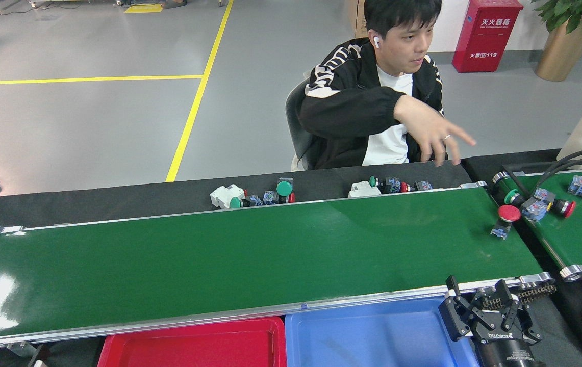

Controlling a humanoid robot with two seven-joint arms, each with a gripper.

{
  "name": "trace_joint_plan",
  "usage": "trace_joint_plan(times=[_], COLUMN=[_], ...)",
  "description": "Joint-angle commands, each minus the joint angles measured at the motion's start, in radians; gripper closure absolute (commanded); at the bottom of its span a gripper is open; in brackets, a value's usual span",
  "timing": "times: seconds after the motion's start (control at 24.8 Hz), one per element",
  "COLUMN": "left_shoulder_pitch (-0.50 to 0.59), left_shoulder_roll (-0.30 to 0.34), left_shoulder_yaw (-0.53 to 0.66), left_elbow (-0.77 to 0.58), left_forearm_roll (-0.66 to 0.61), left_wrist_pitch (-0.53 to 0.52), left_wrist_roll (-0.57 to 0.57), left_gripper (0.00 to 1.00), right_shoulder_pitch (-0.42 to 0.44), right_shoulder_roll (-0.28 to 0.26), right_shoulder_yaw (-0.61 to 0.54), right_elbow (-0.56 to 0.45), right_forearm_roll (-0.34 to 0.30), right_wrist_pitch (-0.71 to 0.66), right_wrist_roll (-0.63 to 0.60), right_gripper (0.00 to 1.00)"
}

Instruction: Pick switch part from conveyor to tray

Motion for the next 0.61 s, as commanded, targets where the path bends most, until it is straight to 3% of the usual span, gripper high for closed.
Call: trace_joint_plan(times=[0.0, 0.4, 0.57], left_shoulder_pitch=[-0.001, -0.004, -0.004], left_shoulder_roll=[0.003, -0.011, -0.014], left_shoulder_yaw=[0.002, -0.012, -0.012], left_elbow=[-0.015, -0.030, -0.029], left_forearm_roll=[0.002, -0.003, -0.003], left_wrist_pitch=[0.002, 0.004, 0.004], left_wrist_roll=[0.007, 0.004, 0.004], left_gripper=[0.00, 0.00, 0.00], right_shoulder_pitch=[-0.021, -0.271, -0.305], right_shoulder_roll=[0.001, -0.026, -0.028], right_shoulder_yaw=[-0.001, -0.001, 0.001], right_elbow=[0.000, 0.255, 0.318], right_forearm_roll=[-0.002, 0.007, 0.015], right_wrist_pitch=[0.007, 0.073, 0.074], right_wrist_roll=[0.002, 0.117, 0.142], right_gripper=[0.02, 0.02, 0.02])
